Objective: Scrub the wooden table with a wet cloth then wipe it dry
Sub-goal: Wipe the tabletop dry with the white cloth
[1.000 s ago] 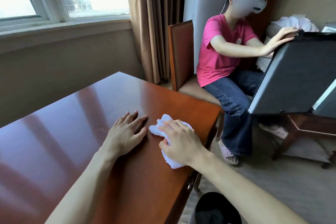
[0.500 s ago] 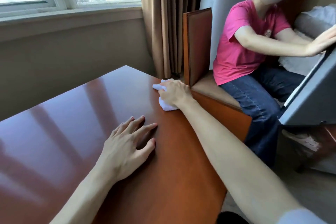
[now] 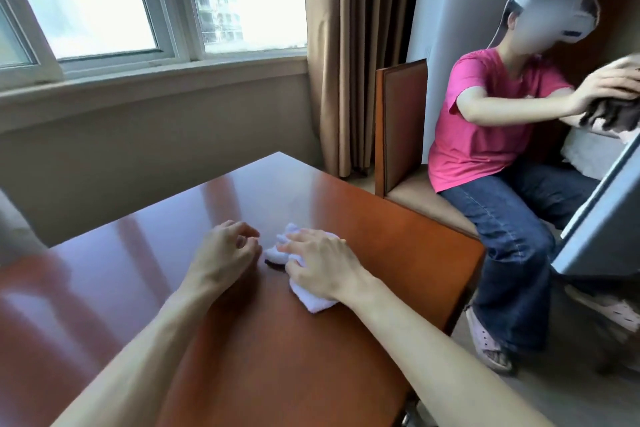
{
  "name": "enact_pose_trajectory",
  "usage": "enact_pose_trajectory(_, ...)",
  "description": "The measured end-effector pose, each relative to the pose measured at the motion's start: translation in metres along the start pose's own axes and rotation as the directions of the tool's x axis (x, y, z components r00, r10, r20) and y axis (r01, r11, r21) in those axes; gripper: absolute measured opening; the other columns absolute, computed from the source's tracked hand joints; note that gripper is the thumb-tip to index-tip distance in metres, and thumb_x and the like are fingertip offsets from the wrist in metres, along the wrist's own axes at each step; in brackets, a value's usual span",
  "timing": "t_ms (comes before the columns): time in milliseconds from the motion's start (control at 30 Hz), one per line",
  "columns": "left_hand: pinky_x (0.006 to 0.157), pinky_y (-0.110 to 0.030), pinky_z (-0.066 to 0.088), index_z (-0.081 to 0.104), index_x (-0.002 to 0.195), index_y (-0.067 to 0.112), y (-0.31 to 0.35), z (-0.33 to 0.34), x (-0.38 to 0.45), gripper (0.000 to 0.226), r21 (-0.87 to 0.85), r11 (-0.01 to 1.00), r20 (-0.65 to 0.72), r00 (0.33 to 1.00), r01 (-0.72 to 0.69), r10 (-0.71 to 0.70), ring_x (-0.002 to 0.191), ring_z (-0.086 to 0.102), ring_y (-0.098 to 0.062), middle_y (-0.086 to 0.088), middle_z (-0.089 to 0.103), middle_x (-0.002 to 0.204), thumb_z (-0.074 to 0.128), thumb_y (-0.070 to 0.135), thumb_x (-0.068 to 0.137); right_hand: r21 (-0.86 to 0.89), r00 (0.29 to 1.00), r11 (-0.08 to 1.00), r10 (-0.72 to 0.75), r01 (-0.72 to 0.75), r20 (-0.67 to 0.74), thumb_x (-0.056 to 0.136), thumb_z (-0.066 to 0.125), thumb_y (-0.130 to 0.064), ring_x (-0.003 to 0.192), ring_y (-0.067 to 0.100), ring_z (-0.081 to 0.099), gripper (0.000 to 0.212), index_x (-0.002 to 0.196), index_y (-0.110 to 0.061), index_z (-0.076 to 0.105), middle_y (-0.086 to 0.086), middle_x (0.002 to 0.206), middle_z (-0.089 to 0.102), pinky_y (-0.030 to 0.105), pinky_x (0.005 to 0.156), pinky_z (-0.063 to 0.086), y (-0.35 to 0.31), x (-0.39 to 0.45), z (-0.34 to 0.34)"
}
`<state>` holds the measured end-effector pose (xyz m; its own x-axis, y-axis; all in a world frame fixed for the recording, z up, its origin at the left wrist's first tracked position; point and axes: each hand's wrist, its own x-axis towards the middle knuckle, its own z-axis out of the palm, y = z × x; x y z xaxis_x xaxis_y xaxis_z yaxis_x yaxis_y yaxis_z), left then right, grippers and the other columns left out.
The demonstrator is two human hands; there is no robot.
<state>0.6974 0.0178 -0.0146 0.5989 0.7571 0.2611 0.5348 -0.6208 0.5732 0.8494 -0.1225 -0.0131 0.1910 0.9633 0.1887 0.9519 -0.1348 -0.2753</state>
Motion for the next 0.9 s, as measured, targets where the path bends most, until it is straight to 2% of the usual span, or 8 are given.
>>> enact_pose_trajectory(67,0.101,-0.043,0.042,0.064,0.122,0.031,-0.034,-0.008,0.007,0.047,0.404,0.915,0.033,0.999,0.021,-0.038,0.121,0.054,-0.031,-0.006,0.061,0.124,0.035,0.05,0.091,0.044,0.999,0.998,-0.046,0.045,0.013,0.098,0.047,-0.031,0.146,0.005,0.034,0.043,0.138,-0.035,0.061,-0.02,0.154,0.046,0.038,0.118,0.03,-0.012,-0.004,0.012)
enact_pose_trajectory(133,0.116,-0.055,0.023,0.038,0.15,0.036,-0.052,-0.012,0.008,0.06,0.521,0.841,0.069,0.975,0.146,-0.212,0.143,0.031,-0.036,-0.013,0.04,0.15,0.023,0.059,0.097,0.06,0.999,0.998,-0.025,0.023,0.031,0.099,0.046,-0.032,0.143,0.004,0.037,0.043,0.139,-0.038,0.059,-0.022,0.154,0.045,0.036,0.112,0.033,-0.01,0.005,0.007)
enact_pose_trajectory(233,0.122,-0.057,0.003,0.016,0.159,0.036,-0.057,-0.008,0.007,0.066,0.459,0.864,0.104,0.954,0.205,-0.282,0.154,0.006,-0.034,-0.013,0.015,0.164,0.02,0.062,0.099,0.036,0.997,0.997,0.062,-0.064,0.051,0.097,0.046,-0.036,0.139,0.014,0.046,0.042,0.137,-0.042,0.058,-0.02,0.152,0.047,0.04,0.105,0.041,0.005,0.047,0.006)
enact_pose_trajectory(400,0.124,-0.054,0.001,0.009,0.16,0.038,-0.061,-0.004,0.006,0.074,0.448,0.87,0.065,0.963,0.207,-0.263,0.155,-0.001,-0.029,-0.006,0.006,0.168,0.009,0.066,0.092,0.057,0.97,0.969,0.243,-0.242,-0.005,0.082,0.035,-0.05,0.128,0.024,0.057,0.054,0.126,-0.043,0.065,-0.015,0.144,0.056,0.041,0.1,0.044,0.04,0.164,0.021)
enact_pose_trajectory(533,0.124,-0.05,0.0,0.004,0.16,0.04,-0.064,0.0,0.011,0.08,0.485,0.847,0.041,0.962,0.217,-0.27,0.155,-0.004,-0.026,-0.001,0.002,0.168,0.002,0.067,0.084,0.022,0.961,0.962,0.274,-0.274,-0.028,0.089,0.042,-0.044,0.112,0.031,0.063,0.034,0.103,-0.033,0.071,0.0,0.121,0.068,0.037,0.082,0.044,0.061,0.259,0.041)
enact_pose_trajectory(633,0.125,-0.049,-0.002,0.003,0.159,0.041,-0.064,-0.001,0.012,0.079,0.485,0.844,0.046,0.957,0.228,-0.285,0.155,-0.006,-0.024,0.0,0.0,0.169,0.003,0.067,0.085,0.013,0.959,0.961,0.278,-0.278,-0.046,0.089,0.04,-0.042,0.105,0.028,0.064,0.032,0.089,-0.03,0.069,0.0,0.109,0.07,0.036,0.083,0.049,0.064,0.293,0.05)
enact_pose_trajectory(800,0.124,-0.05,-0.001,0.007,0.16,0.041,-0.062,-0.004,0.011,0.069,0.457,0.858,0.055,0.955,0.235,-0.291,0.155,-0.004,-0.025,-0.001,0.003,0.169,0.016,0.066,0.096,-0.086,0.993,0.99,0.117,-0.115,0.018,0.085,0.028,-0.049,0.112,0.025,0.061,0.046,0.117,-0.047,0.061,-0.01,0.126,0.058,0.037,0.078,0.039,0.045,0.247,0.05)
enact_pose_trajectory(900,0.124,-0.05,-0.001,0.013,0.159,0.042,-0.06,-0.004,0.013,0.067,0.431,0.868,0.076,0.949,0.246,-0.306,0.155,-0.001,-0.026,-0.003,0.006,0.169,0.023,0.064,0.097,-0.038,0.998,0.999,0.023,-0.021,0.052,0.093,0.034,-0.043,0.124,0.021,0.057,0.045,0.133,-0.046,0.056,-0.017,0.144,0.051,0.042,0.089,0.047,0.017,0.181,0.042)
